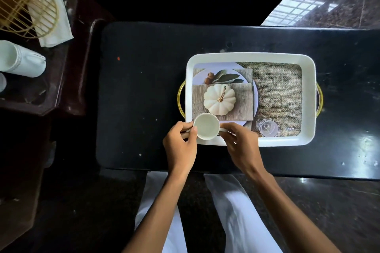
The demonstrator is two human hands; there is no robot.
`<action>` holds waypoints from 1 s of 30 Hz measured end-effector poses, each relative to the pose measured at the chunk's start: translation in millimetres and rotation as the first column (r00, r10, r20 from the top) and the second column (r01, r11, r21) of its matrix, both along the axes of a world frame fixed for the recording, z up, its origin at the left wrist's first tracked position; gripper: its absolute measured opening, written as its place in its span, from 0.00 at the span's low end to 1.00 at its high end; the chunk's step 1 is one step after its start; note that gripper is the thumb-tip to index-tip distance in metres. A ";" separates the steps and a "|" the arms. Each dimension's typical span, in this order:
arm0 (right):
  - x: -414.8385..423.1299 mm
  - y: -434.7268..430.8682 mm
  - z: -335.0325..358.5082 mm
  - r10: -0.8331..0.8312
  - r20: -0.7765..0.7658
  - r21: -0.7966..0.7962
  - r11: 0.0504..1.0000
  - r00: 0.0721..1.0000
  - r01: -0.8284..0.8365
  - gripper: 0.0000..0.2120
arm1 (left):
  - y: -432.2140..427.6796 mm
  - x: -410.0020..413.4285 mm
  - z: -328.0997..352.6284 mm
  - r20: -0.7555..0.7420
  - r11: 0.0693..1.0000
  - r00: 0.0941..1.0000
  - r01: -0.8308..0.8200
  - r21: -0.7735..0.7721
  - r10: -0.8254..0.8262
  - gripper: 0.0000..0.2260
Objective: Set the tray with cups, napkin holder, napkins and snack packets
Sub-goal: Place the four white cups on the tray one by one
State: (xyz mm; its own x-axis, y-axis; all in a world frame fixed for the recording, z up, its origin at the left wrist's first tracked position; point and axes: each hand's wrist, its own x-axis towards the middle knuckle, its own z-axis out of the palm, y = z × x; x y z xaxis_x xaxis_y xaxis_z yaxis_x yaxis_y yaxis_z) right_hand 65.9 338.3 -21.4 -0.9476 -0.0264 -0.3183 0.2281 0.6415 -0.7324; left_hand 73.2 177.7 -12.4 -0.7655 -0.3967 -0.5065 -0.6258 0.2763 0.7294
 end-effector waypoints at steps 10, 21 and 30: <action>-6.9 -2.3 5.8 0.035 0.093 -0.011 0.999 0.995 -0.034 0.09 | -5.2 5.8 -3.9 0.005 0.999 0.999 -0.033 0.026 0.032 0.03; -43.2 -84.7 68.6 -0.117 -0.090 -0.139 0.985 0.989 0.104 0.11 | -125.4 -30.9 38.6 -0.185 0.970 0.958 -0.194 0.145 0.219 0.06; -90.9 -283.8 65.7 -0.011 -0.088 -0.264 0.964 0.996 -0.013 0.08 | -312.7 -64.4 79.8 -0.319 0.902 0.845 -0.420 0.103 0.430 0.06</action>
